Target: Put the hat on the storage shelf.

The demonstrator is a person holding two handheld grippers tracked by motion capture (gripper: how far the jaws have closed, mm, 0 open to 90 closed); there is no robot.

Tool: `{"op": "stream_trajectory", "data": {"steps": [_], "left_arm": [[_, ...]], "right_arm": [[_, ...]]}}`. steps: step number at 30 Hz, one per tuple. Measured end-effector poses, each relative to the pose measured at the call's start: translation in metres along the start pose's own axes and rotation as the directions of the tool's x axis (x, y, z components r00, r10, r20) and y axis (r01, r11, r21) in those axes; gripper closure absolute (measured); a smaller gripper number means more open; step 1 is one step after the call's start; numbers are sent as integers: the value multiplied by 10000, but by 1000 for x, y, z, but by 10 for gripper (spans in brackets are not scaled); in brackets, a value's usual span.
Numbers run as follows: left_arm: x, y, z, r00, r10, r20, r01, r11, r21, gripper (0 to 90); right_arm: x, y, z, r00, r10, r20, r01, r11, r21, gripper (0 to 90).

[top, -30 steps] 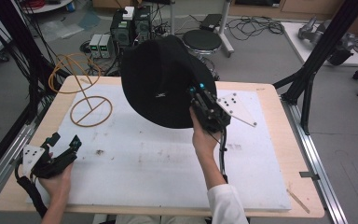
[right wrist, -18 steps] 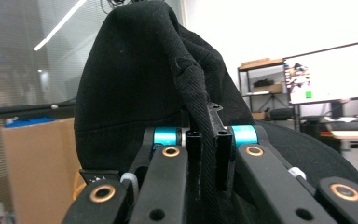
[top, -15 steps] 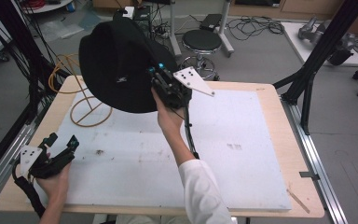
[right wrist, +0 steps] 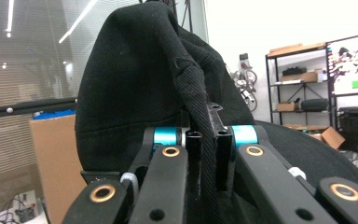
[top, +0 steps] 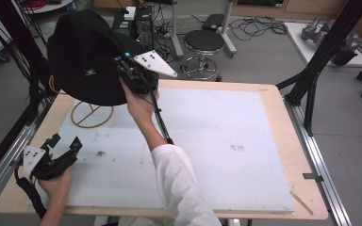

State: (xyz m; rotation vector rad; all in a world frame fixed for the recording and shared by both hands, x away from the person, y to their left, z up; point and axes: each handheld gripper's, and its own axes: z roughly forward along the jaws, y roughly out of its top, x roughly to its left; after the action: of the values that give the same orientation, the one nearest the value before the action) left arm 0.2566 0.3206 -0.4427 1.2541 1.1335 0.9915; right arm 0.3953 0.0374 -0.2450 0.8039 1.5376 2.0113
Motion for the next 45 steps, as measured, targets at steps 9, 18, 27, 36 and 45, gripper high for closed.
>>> {"op": "stream_trajectory", "data": {"steps": [9,18,27,36,45], "left_arm": [[-5,0,-4,9986,500,167,-500,9987,16,255],[-4,1,-7,9991,406,134,-406,9992,-54,256],[-1,3,-7,9997,251,65,-250,9996,-148,256],[0,4,-7,9999,107,30,-106,9997,-241,257],[1,4,-7,10000,54,-20,-55,9996,-270,257]], "right_arm": [[11,-9,46,9962,752,-450,-757,9971,-86,880],[26,-18,71,9975,443,-547,-426,9986,310,880],[27,-37,86,9974,643,-339,-609,9938,934,879],[22,-52,96,9950,975,-222,-935,9856,1408,878],[20,-63,104,9936,994,-538,-820,9617,2615,863]]}}
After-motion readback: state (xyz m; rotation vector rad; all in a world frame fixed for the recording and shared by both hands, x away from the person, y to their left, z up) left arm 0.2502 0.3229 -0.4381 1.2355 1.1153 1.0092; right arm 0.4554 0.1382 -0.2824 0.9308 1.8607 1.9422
